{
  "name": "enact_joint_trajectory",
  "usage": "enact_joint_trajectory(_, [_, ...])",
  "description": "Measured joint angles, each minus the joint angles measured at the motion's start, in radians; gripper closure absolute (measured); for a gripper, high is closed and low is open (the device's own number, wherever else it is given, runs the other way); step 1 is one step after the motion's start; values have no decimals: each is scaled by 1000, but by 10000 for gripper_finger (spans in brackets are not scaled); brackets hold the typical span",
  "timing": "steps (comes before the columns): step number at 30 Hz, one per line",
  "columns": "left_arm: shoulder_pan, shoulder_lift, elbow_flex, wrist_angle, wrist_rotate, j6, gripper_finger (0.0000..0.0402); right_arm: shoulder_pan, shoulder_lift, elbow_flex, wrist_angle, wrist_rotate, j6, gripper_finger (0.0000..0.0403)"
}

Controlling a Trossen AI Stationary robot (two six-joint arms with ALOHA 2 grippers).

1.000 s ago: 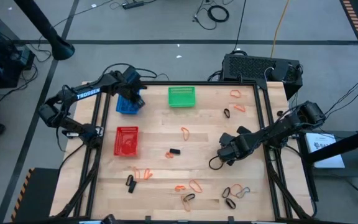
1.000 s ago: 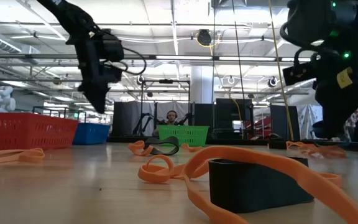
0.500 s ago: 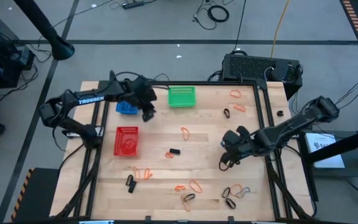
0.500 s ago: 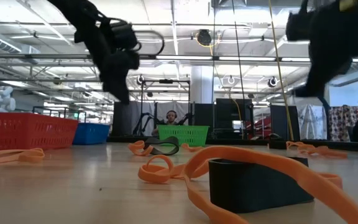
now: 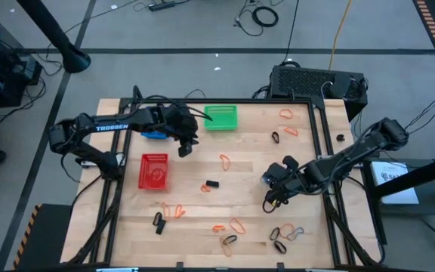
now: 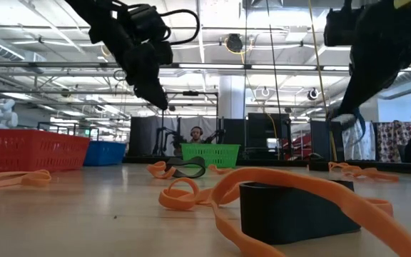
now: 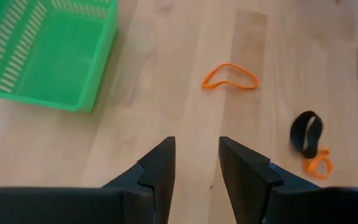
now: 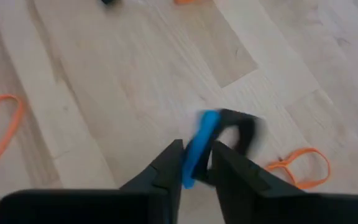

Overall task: Sort rubber bands into baskets
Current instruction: Put the blue rubber band into the blue bin

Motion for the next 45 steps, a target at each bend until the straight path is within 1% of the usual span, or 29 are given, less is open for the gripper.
enact_joint_trajectory(4, [0, 0, 0, 0, -4, 0, 272, 0, 10, 0, -49, 0, 31, 279])
enact_joint_trajectory(9, [-4, 0, -1, 9, -2, -1, 272, 0, 10, 0, -210, 2, 201, 235])
enact_joint_trajectory(11, [-27, 5, -1, 38, 12, -1, 272, 0, 10, 0, -258, 2, 255, 226])
enact_joint_trajectory(14, [-98, 26, -1, 102, 27, -2, 272, 10, 11, 0, -260, 14, 262, 220])
enact_joint_trajectory(17, [-191, 64, -1, 219, 29, -1, 272, 27, 11, 0, -241, 53, 257, 222])
enact_joint_trajectory(21, [-329, 145, -1, 401, 29, -1, 272, 48, 11, 0, -236, 69, 255, 228])
enact_joint_trajectory(26, [-494, 315, 0, 719, 4, 2, 272, 76, 11, 0, -236, 109, 254, 231])
enact_joint_trajectory(28, [-542, 394, 18, 818, -19, 46, 272, 83, 11, 0, -236, 110, 254, 231])
enact_joint_trajectory(31, [-584, 515, 96, 852, -94, 125, 272, 92, 11, 0, -236, 110, 255, 232])
enact_joint_trajectory(34, [-594, 633, 213, 842, -109, 156, 272, 101, 11, 0, -236, 110, 255, 232])
enact_joint_trajectory(38, [-591, 768, 395, 721, -109, 219, 272, 106, 11, 0, -236, 111, 250, 232])
enact_joint_trajectory(41, [-572, 846, 520, 611, -123, 250, 272, 106, 11, 0, -237, 112, 247, 232])
enact_joint_trajectory(45, [-544, 916, 638, 535, -128, 293, 272, 106, 11, 0, -237, 116, 231, 232])
